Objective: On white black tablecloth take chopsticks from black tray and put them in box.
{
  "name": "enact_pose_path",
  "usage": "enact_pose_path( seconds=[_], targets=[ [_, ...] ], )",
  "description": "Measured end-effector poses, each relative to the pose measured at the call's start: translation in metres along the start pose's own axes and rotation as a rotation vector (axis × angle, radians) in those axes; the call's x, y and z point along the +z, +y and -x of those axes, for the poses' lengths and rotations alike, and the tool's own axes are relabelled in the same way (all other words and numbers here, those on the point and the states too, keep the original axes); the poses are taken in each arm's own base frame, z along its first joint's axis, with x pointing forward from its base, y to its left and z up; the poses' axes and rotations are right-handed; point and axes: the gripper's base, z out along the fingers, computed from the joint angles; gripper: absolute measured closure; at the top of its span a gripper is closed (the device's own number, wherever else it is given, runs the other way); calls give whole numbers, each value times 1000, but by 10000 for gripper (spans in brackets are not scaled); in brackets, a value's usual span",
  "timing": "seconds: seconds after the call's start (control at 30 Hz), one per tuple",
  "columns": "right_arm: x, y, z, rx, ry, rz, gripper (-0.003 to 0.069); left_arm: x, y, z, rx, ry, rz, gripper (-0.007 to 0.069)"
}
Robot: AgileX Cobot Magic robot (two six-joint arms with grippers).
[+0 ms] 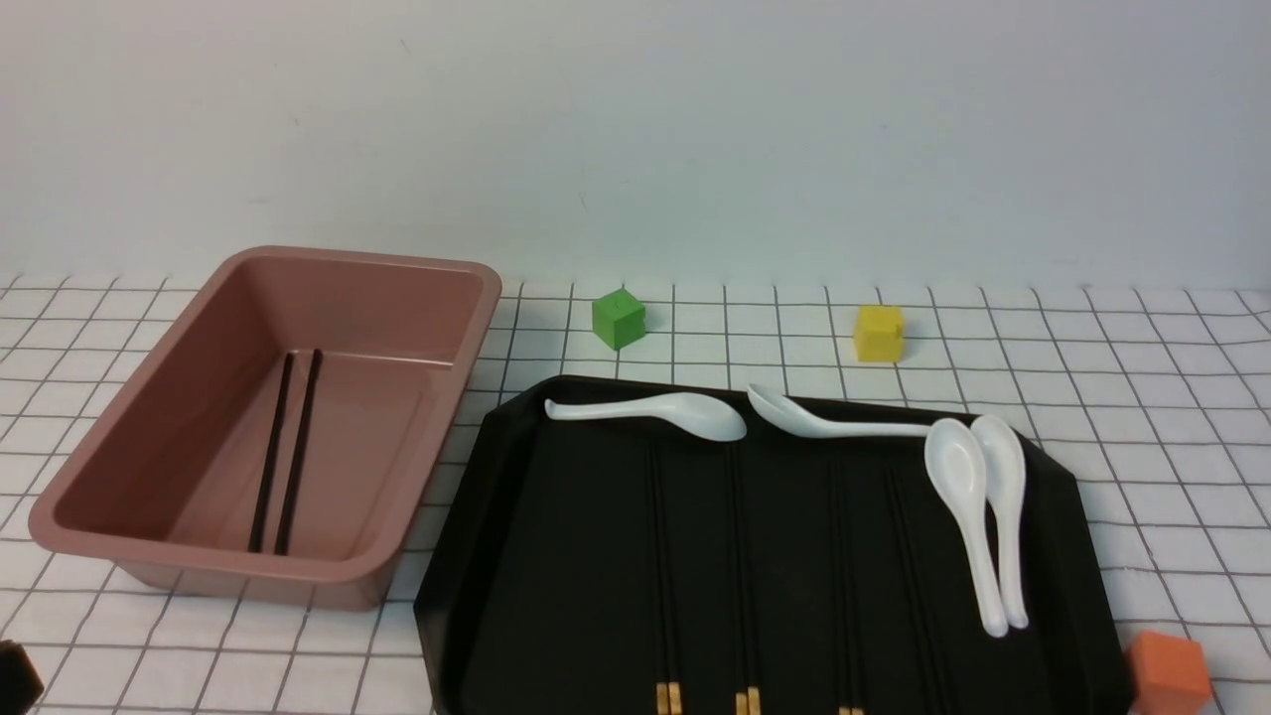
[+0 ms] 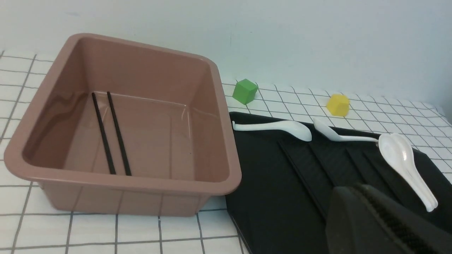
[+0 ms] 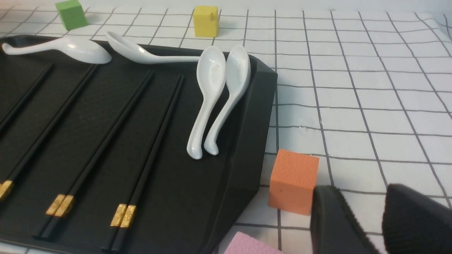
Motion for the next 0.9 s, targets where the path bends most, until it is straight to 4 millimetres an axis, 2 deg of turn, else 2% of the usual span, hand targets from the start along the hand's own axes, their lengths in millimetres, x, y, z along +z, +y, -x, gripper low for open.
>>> enact_pose_path(
  seconds=[0.37, 0.53, 0.7, 0.9],
  targets=[
    [0, 0, 0, 0, 0, 0, 419, 17, 30, -50, -68, -32, 127, 637],
    [0, 0, 0, 0, 0, 0, 419, 25, 47, -85, -77, 30, 206, 637],
    [0, 0, 0, 1, 0, 0, 419, 25, 50, -92, -78, 73, 226, 637],
    [0, 0, 0, 0, 0, 0, 419, 25, 50, -93, -79, 74, 227, 636]
  ],
)
